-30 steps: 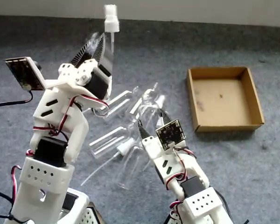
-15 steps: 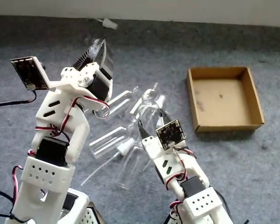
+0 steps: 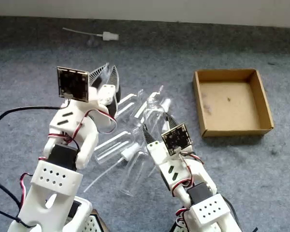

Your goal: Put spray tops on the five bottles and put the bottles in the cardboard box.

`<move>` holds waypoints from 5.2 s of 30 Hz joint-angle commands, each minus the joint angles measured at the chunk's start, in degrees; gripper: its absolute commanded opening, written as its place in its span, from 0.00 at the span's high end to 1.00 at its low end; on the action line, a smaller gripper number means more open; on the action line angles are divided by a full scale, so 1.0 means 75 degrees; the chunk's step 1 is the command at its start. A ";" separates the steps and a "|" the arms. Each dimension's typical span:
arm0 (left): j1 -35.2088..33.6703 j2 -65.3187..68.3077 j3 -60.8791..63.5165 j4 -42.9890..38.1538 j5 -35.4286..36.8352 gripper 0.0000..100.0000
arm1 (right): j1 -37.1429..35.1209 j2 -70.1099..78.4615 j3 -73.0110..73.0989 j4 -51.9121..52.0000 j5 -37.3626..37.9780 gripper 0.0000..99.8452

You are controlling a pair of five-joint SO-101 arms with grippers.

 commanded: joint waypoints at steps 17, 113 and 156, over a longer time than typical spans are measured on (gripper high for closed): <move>-0.0826 0.4237 -0.4190 0.5263 -0.1594 1.00 | 0.0123 -0.0135 0.0358 -0.0182 0.0070 0.89; 0.0053 0.5116 -0.9723 0.6716 0.4126 0.99 | -0.0299 -0.0135 0.0803 -0.0217 -0.0949 0.89; -0.0229 0.2667 -0.2338 -0.2004 0.3950 0.99 | -0.0275 -0.0135 0.0768 -0.0217 -0.0949 0.89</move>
